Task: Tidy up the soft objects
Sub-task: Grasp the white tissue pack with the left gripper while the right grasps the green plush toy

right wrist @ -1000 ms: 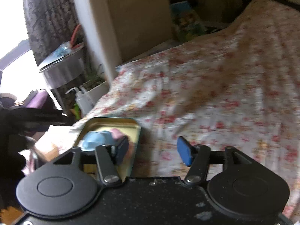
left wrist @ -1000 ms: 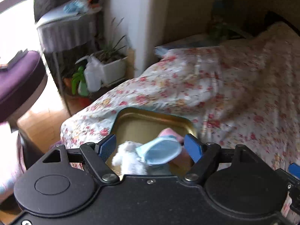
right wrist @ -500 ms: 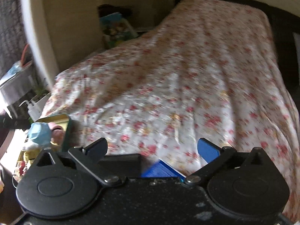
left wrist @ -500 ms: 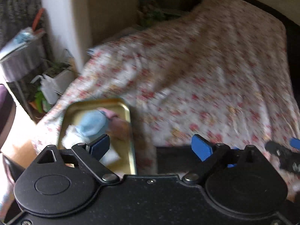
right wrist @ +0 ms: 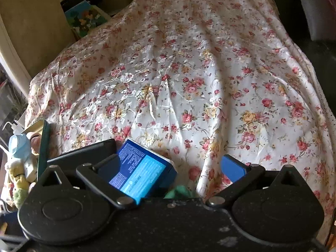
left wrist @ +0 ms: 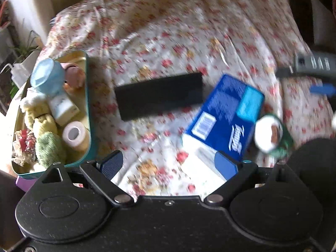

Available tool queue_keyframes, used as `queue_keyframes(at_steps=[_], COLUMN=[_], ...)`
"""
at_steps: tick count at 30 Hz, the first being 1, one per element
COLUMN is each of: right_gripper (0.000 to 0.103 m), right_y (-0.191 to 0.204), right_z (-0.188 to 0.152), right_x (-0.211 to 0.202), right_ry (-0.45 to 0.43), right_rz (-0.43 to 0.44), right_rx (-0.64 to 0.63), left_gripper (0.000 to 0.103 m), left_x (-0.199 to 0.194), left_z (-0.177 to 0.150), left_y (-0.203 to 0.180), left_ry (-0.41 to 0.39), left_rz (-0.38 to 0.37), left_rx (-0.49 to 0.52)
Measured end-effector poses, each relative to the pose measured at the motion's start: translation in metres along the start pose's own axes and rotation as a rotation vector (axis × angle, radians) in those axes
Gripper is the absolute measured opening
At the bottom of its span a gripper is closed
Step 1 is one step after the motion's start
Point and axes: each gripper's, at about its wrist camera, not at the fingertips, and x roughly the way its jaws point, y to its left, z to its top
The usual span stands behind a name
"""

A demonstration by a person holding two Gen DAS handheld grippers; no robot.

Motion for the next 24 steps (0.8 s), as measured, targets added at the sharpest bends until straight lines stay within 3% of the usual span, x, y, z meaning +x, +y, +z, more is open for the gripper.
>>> queue_keyframes(at_steps=[15, 24], right_gripper=[0.103, 0.103], right_y=[0.02, 0.017], right_z=[-0.003, -0.002], right_x=[0.004, 0.005], right_ry=[0.016, 0.018], right_rz=[-0.046, -0.036], right_rx=[-0.114, -0.099], left_gripper=[0.091, 0.091], left_x=[0.03, 0.056], left_z=[-0.038, -0.03], left_y=[-0.025, -0.027], left_ry=[0.058, 0.096], left_rz=[-0.051, -0.068], left_rx=[0.108, 0.011])
